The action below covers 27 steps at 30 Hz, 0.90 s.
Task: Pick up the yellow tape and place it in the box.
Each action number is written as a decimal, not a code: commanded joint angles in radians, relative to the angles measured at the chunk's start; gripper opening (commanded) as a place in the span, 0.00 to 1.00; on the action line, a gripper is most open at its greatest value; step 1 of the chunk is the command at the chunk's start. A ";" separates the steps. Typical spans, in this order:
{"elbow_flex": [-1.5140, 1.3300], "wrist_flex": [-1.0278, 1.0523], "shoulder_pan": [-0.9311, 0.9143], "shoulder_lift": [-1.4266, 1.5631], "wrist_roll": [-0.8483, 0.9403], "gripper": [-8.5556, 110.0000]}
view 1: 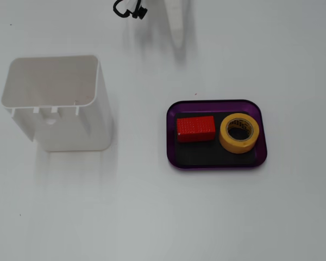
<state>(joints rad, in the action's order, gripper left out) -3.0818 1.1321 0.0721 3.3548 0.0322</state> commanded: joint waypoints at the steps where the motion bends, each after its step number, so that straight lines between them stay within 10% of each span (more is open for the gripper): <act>1: -0.008 -0.002 -0.006 0.074 -0.005 0.15; 27: -0.008 -0.014 -0.003 0.074 0.005 0.07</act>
<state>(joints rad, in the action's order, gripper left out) -3.0818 1.1321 0.0721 3.3548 0.0322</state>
